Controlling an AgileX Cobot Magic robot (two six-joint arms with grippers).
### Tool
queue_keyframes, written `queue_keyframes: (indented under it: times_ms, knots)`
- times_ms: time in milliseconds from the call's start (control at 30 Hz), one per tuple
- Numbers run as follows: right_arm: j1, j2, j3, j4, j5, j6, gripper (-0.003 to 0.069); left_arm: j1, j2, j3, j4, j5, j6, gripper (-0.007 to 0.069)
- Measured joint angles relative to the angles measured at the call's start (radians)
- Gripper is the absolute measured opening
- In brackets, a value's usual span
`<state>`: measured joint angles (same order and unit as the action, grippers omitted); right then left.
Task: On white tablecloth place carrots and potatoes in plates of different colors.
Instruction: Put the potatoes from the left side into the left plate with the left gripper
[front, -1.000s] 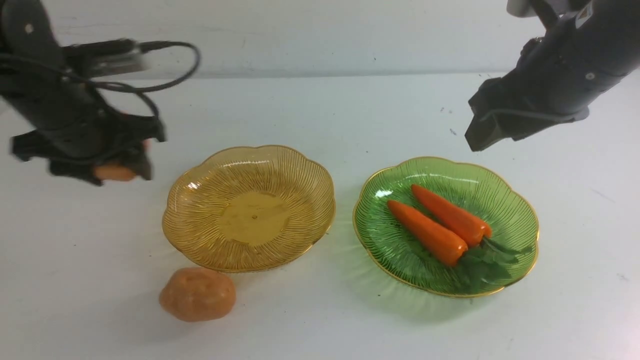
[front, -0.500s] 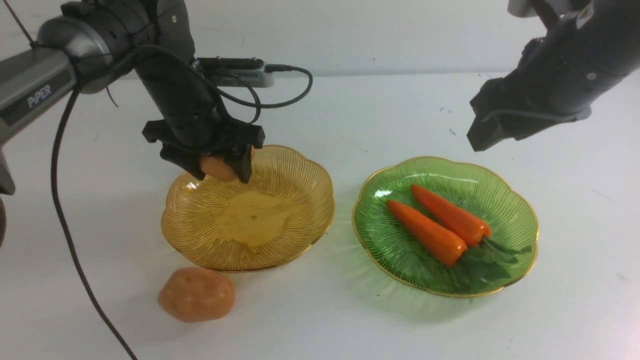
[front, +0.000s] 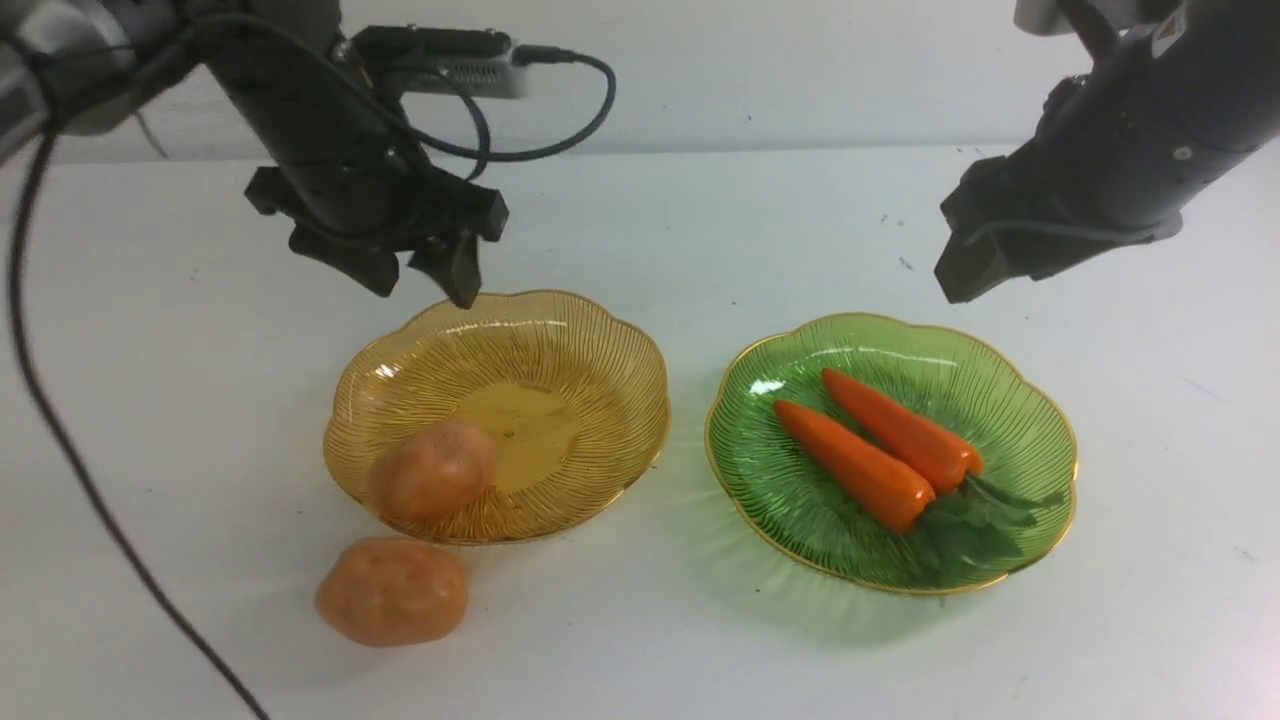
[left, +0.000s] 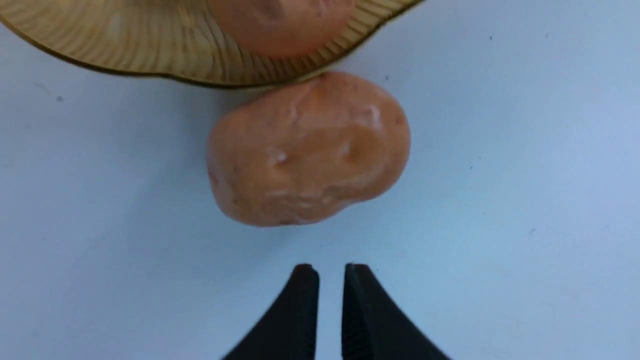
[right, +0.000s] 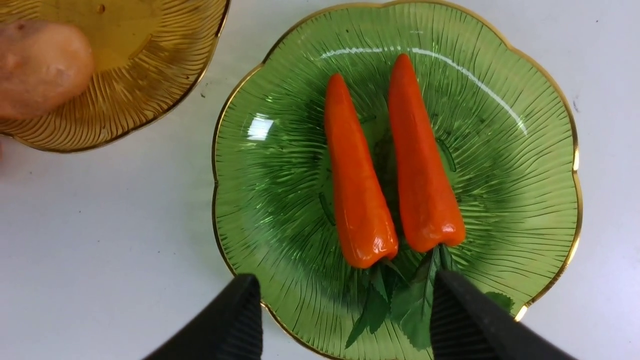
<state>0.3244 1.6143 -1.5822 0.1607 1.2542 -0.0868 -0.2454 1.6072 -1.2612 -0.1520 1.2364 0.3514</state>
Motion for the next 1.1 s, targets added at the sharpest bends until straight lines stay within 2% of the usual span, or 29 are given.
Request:
queue_keyframes:
  times_ms: [133,267,567,833,1100]
  knots:
    - [0.0,0.0,0.0,0.001,0.0,-0.002,0.0419,-0.027,0.029,0.006,0.01,-0.011,0.03,0.0211]
    - [0.0,0.0,0.0,0.001,0.0,-0.004,0.0419,-0.055,0.071,0.006,0.028,-0.025,0.144,0.0353]
    - [0.0,0.0,0.0,0.001,0.0,-0.004,0.0419,-0.079,0.164,0.006,0.046,-0.072,0.366,0.0526]
    - [0.0,0.0,0.0,0.006,0.0,-0.005,0.0419,-0.079,0.201,0.002,0.063,-0.088,0.389,0.0567]
    - [0.0,0.0,0.0,0.018,0.0,-0.008,0.0419,-0.081,0.268,-0.003,0.068,-0.08,0.331,0.0567]
